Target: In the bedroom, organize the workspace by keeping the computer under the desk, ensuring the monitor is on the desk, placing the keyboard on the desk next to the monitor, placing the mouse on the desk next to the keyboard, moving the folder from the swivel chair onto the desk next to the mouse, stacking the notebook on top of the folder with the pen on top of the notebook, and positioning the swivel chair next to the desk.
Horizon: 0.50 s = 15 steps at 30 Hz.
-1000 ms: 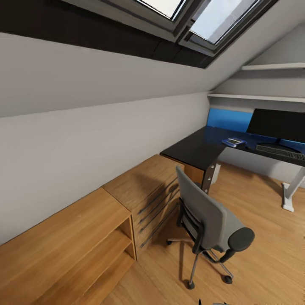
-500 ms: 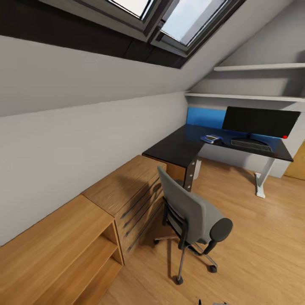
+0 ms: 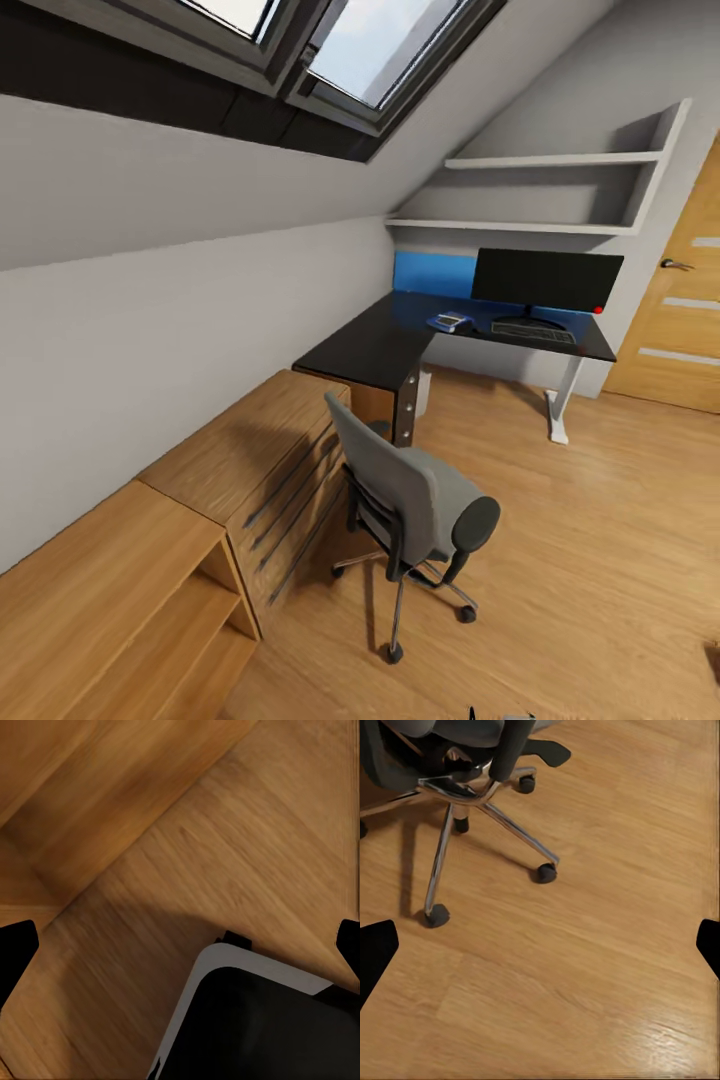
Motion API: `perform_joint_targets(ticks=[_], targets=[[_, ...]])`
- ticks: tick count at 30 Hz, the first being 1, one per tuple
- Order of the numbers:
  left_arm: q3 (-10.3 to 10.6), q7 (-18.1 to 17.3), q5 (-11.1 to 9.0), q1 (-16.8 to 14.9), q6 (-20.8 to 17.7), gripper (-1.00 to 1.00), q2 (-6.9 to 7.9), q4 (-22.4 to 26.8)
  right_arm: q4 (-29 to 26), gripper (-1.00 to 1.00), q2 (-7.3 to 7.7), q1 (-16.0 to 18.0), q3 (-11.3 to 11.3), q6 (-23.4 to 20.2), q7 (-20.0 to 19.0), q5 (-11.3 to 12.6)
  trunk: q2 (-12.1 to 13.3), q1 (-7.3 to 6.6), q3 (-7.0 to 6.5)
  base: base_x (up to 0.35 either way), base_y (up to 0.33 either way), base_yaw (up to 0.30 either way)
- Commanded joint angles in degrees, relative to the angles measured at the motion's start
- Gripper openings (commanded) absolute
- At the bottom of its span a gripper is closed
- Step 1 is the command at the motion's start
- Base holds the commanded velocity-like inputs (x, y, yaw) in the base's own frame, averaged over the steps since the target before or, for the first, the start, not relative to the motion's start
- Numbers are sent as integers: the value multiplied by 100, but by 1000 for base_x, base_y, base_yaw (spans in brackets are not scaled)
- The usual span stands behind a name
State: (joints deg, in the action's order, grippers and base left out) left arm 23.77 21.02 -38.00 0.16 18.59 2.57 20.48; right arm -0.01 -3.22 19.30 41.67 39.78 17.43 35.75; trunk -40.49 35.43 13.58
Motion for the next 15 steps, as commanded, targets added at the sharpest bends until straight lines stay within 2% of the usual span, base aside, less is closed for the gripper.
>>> perform_joint_targets(ticks=[1, 11, 15], targets=[[49, 43, -41, 2, 12, 100, 7, 17, 2, 100, -3, 4, 46, -2, 50, 2, -7, 2, 7, 0, 0, -300], [49, 43, -41, 2, 13, 100, 7, 16, 2, 100, -3, 4, 43, 1, 50, 2, -7, 2, 7, 0, 2, -300], [49, 43, -36, 2, 13, 100, 7, 17, 1, 100, -3, 4, 43, 3, 50, 2, -7, 2, 7, -115, 233, -300]])
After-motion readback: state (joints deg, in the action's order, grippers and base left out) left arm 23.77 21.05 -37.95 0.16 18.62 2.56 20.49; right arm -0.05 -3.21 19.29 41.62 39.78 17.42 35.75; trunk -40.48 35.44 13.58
